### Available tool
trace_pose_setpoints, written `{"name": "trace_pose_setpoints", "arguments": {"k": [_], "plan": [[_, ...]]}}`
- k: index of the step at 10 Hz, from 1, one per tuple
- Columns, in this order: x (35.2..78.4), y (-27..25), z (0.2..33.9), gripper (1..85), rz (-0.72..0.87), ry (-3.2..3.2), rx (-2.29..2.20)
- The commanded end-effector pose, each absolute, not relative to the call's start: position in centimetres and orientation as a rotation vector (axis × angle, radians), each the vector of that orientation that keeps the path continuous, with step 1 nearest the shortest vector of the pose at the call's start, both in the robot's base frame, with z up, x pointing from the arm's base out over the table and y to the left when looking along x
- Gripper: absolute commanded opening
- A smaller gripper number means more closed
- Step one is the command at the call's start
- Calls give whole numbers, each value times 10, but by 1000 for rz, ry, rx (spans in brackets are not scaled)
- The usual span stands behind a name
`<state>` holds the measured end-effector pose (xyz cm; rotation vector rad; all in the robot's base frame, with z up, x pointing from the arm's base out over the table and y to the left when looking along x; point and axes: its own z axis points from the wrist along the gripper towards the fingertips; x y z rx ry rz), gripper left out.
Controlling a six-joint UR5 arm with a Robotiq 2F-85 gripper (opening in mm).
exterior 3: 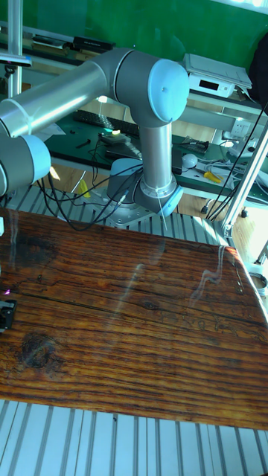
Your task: Hold a small block with the gripper and sweep it from left to right on the table
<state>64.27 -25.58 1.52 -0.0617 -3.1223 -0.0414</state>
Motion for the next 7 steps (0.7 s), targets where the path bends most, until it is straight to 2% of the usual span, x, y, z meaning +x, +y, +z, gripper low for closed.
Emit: {"name": "trace_pose_setpoints", "arguments": {"k": [1, 4, 7], "plan": [[645, -254, 15, 10, -59, -3132, -76], [645, -251, 17, 10, 2, -3125, -88], [646, -249, 15, 10, -33, -3134, -83]]}}
